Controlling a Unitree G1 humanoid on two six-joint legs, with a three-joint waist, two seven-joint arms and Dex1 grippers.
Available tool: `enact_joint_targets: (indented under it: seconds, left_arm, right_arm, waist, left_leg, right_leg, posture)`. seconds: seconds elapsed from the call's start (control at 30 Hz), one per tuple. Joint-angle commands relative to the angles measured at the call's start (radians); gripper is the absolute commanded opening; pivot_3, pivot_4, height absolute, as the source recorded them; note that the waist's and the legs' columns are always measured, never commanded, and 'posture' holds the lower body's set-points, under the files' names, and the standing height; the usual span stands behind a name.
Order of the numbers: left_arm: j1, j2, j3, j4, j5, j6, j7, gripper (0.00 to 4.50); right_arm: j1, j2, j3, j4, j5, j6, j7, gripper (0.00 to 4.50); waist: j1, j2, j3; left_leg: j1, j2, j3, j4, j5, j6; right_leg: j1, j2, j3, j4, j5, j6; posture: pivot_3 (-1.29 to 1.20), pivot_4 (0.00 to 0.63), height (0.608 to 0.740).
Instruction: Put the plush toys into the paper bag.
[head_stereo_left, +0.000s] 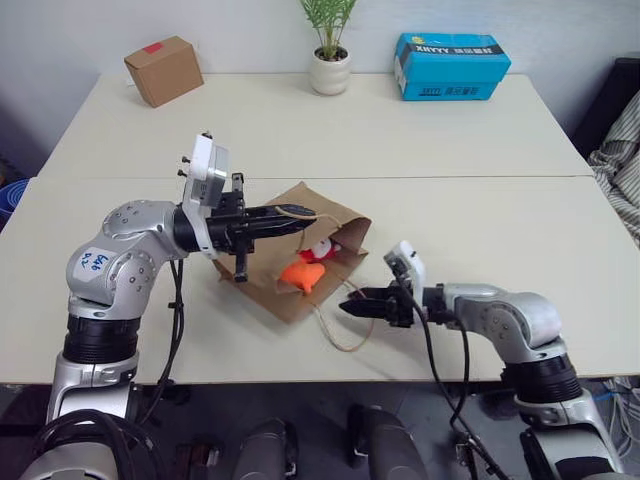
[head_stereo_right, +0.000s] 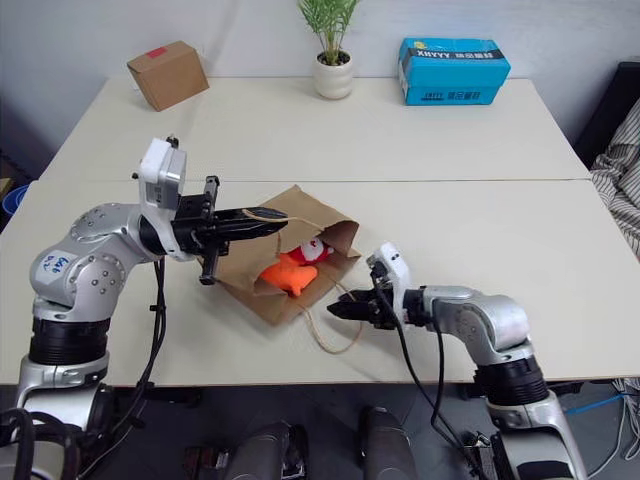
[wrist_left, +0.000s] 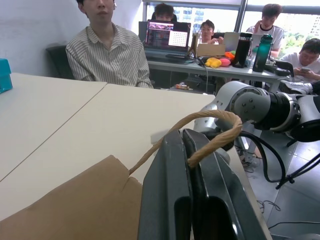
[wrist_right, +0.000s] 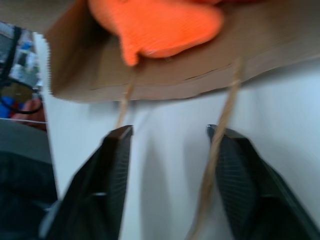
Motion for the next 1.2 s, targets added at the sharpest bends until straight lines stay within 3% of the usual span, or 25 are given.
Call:
enact_joint_targets:
  seconds: [0.03,0.13,0.27,0.37,0.43,0.6,0.77,0.83,0.93,1.2]
  left_arm:
    - [-0.031,-0.005,0.017,0.005,0.002,-0.029,0.003,0.0]
    - [-0.052,-0.017,0.018,0.036,0.008,-0.049,0.005,0.0]
    - [-0.099,-0.028,0.026,0.105,0.03,-0.092,0.003,0.0]
    - [-0.158,-0.038,0.031,0.199,0.066,-0.155,-0.002,0.0]
    - [-0.194,-0.048,0.034,0.256,0.088,-0.194,0.005,0.0]
    - [-0.238,-0.06,0.013,0.366,0.139,-0.268,-0.035,0.0]
    - [-0.232,-0.072,-0.004,0.395,0.159,-0.277,-0.066,0.0]
    - [-0.225,-0.067,-0.002,0.376,0.143,-0.246,-0.082,0.0]
    - [-0.218,-0.049,0.018,0.351,0.122,-0.206,-0.09,0.59]
    - [-0.112,0.135,0.042,0.283,0.105,-0.095,-0.179,3.02]
  right_arm:
    - [-0.015,0.015,-0.071,-0.039,0.088,0.062,-0.007,0.91]
    - [-0.003,0.011,-0.2,-0.108,0.23,0.145,-0.014,0.06]
    - [-0.01,-0.029,-0.377,-0.207,0.492,0.261,-0.049,0.06]
    - [-0.067,-0.085,-0.482,-0.207,0.731,0.268,-0.184,0.06]
    - [-0.102,-0.105,-0.498,-0.192,0.809,0.232,-0.286,0.06]
    - [-0.142,-0.118,-0.443,-0.176,0.798,0.149,-0.436,0.06]
    - [-0.082,-0.128,-0.368,-0.188,0.636,0.051,-0.373,0.06]
    - [-0.056,-0.152,-0.361,-0.238,0.605,-0.002,-0.274,0.41]
    - [-0.05,-0.178,-0.376,-0.284,0.625,-0.032,-0.216,1.23]
    - [0.104,-0.449,-0.497,-0.363,0.615,-0.073,0.06,3.97]
  waist:
    - [0.003,0.0,0.0]
    - [0.011,0.0,0.0]
    - [0.026,0.0,0.0]
    - [0.025,0.0,0.0]
    - [0.025,0.0,0.0]
    - [0.022,0.0,0.0]
    - [0.025,0.0,0.0]
    - [0.028,0.0,0.0]
    - [0.027,0.0,0.0]
    - [0.025,-0.001,0.0]
  left_leg:
    - [0.0,0.0,0.0,0.0,0.0,0.0]
    - [0.0,-0.001,0.0,0.0,0.0,0.001]
    - [-0.001,-0.001,-0.001,0.0,0.0,0.001]
    - [-0.001,-0.001,-0.001,0.0,-0.001,0.002]
    - [-0.001,-0.001,-0.001,0.0,-0.001,0.002]
    - [-0.002,-0.001,0.001,-0.001,-0.001,0.001]
    - [-0.01,-0.003,0.002,0.001,0.001,0.003]
    - [-0.012,-0.004,0.001,0.001,0.002,0.005]
    - [-0.012,-0.006,0.001,0.002,0.002,0.008]
    - [-0.012,-0.006,0.0,0.001,0.001,0.008]
  right_leg:
    - [0.0,0.0,0.0,0.0,0.0,0.0]
    - [0.0,0.0,0.0,0.0,0.0,0.0]
    - [0.0,0.0,0.0,-0.001,0.0,0.0]
    - [0.0,-0.001,-0.001,-0.001,0.0,0.001]
    - [0.0,-0.001,-0.001,-0.001,0.001,0.001]
    - [-0.002,0.0,0.0,-0.001,0.0,0.001]
    - [-0.01,0.002,-0.001,0.0,0.001,0.002]
    - [-0.01,0.001,-0.003,-0.001,0.002,0.004]
    - [-0.009,0.0,-0.003,-0.002,0.004,0.006]
    - [-0.008,0.0,-0.002,-0.004,0.004,0.007]
  posture:
    - [0.0,0.15,0.74]
    - [0.0,0.15,0.74]
    - [0.0,0.15,0.74]
    - [0.0,0.15,0.74]
    - [0.0,0.15,0.74]
    - [0.0,0.15,0.74]
    - [0.0,0.15,0.74]
    - [0.0,0.15,0.74]
    - [0.0,0.15,0.74]
    - [0.0,0.15,0.74]
